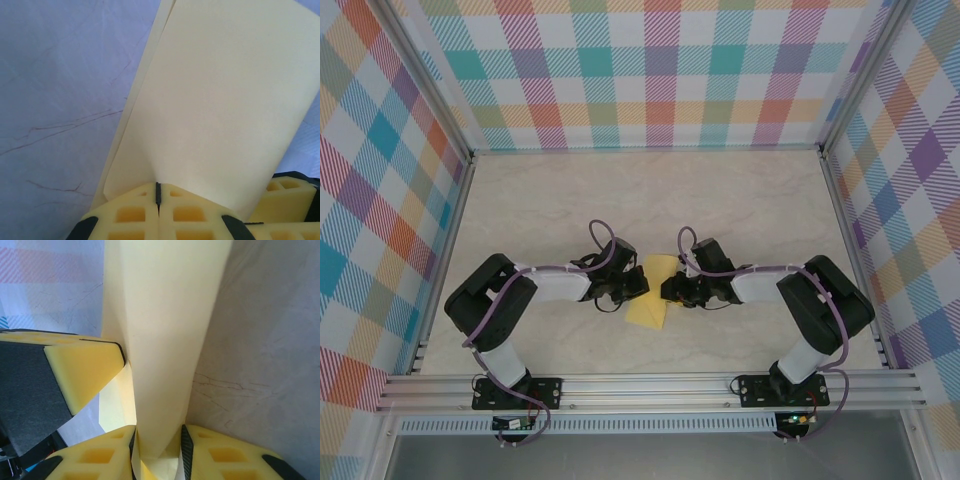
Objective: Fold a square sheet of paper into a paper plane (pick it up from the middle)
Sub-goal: Turn over the paper at the center of the table.
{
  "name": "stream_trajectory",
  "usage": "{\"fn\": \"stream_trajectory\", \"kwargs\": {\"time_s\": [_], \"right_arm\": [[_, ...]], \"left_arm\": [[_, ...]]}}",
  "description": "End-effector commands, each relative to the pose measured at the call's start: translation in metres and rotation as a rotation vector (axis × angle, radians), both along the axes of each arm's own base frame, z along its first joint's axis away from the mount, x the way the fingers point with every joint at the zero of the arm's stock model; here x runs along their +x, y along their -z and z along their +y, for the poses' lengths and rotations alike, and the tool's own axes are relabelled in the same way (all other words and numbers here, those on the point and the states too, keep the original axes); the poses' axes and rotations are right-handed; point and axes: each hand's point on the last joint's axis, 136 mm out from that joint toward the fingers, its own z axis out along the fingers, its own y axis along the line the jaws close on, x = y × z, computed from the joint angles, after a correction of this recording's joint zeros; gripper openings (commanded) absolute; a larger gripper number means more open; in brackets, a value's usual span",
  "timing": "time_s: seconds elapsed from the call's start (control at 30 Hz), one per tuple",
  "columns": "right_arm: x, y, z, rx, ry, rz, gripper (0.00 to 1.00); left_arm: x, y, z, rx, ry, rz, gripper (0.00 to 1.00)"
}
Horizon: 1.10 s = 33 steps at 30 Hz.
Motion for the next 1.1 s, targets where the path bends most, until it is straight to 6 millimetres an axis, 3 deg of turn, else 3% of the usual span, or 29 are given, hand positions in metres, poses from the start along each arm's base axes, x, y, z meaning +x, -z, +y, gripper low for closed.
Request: {"fn": "stream_trajectory", "kwargs": {"time_s": [0.0, 0.5, 0.8, 0.93, 1.07], "right_arm": [[0.004, -0.001, 0.006, 0.015, -0.002, -0.004, 0.28], [0.008, -0.004, 0.01, 0.038, 0.015, 0.007, 0.19], [0.014, -0.036, 0.003, -0.057, -0.036, -0.065, 0.15], [0.016, -0.056, -0.016, -0.18, -0.04, -0.113, 0.14], [0.024, -0.086, -0.07, -0.509, -0.032, -0.202, 0.16]], "left_arm": [[-0.005, 0.0, 0.01, 0.026, -0.017, 0.01, 0.01], [-0.006, -0.013, 0.021, 0.055, -0.036, -0.025, 0.02], [-0.002, -0.049, 0.062, 0.159, -0.149, -0.135, 0.04], [-0.001, -0.07, 0.084, 0.197, -0.207, -0.197, 0.06], [-0.007, -0.079, 0.11, 0.256, -0.251, -0.211, 0.07]]}}
